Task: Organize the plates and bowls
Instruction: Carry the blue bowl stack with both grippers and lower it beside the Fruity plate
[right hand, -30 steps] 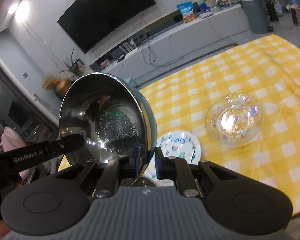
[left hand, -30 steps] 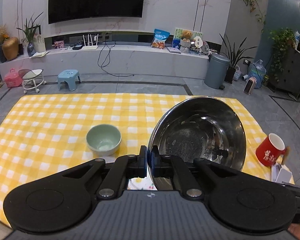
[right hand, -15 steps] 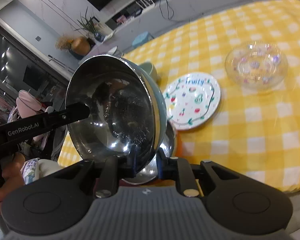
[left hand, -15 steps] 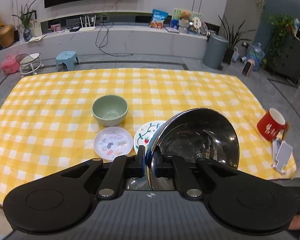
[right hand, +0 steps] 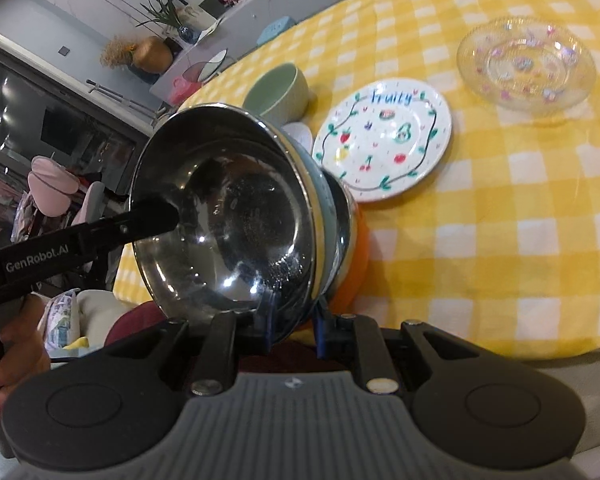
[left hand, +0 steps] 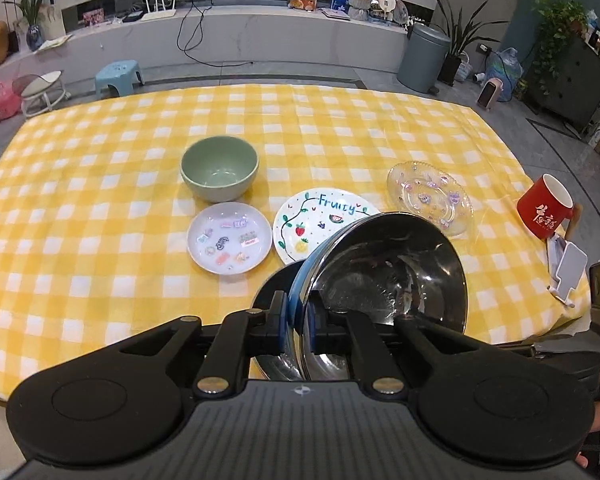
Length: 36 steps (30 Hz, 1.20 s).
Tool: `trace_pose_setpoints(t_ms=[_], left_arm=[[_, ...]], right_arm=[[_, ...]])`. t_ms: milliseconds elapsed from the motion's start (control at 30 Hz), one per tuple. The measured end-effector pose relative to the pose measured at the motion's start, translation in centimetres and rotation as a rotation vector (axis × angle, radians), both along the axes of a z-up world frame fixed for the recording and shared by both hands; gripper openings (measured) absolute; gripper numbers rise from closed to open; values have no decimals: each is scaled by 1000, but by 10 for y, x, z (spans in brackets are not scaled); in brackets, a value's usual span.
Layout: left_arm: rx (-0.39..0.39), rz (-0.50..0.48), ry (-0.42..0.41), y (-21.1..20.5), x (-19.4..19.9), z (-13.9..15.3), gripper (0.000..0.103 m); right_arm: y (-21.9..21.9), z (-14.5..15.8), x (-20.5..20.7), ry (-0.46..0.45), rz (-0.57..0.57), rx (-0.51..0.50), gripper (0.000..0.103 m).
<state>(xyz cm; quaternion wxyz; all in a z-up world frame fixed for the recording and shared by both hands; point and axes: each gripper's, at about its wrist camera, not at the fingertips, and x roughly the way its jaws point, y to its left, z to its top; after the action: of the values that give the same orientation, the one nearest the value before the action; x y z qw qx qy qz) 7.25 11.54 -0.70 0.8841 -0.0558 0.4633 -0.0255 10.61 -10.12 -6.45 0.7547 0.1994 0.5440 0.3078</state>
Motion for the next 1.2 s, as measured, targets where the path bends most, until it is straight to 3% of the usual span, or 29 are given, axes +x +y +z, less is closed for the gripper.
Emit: trace_pose_setpoints(t_ms=[167,333,600,700,900,967,1100,1200], left_arm=[[-30,12,29,6,3,-5,16],[-51,23,27,11,4,-5,20],[-51,46,45,15,9,-12,21],[-29,67,37,17,9,-11,21],[-71,79,34,27,8,-11,21],[-55,91,21,30,6,-10,21],[17,121,31,31,8,-14,24],[17,139,55,36,12,-21,24]], right_arm=[[-4,-7,4,60,-22,42,19],[-2,2,4,25,-6,36,24],[11,10,3,-135,-6,-124,32],[9,10,6,-164,-19,-117,32],[14,6,11,-214,-33,-154,32],[11,5,11,-222,-40,-153,34],[9,9,8,-334,-34,-177,40],[9,6,14,-321,-50,-157,40]])
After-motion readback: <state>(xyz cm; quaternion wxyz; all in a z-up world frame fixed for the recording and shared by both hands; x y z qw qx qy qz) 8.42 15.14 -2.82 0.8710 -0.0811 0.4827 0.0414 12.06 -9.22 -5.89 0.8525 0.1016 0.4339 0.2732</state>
